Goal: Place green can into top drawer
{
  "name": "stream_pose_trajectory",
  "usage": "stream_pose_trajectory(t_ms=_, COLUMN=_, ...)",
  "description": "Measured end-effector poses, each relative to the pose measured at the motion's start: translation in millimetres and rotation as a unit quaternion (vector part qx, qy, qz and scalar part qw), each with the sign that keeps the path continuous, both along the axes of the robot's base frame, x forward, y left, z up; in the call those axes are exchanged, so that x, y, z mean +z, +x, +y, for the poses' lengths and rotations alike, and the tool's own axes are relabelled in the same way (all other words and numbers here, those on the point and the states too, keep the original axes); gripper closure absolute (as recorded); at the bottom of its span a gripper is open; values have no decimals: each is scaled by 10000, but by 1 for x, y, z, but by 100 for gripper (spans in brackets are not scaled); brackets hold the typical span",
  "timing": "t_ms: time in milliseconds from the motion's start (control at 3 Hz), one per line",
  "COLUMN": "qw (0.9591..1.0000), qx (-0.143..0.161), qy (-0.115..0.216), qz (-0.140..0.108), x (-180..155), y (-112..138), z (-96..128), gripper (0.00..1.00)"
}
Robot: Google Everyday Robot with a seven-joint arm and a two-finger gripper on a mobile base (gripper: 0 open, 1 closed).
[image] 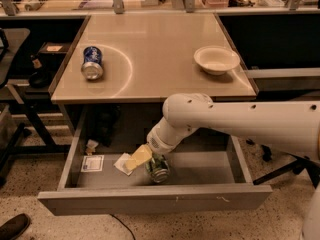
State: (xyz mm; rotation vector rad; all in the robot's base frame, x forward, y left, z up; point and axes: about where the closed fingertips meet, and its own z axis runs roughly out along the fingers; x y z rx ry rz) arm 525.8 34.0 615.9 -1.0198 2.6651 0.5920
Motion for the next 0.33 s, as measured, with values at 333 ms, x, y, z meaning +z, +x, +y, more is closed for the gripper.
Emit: stream_pose_trajectory(t_ms=333, qw=10000, qx=0, qy=0, qz=0, x=0, y=0, z=0, gripper=0)
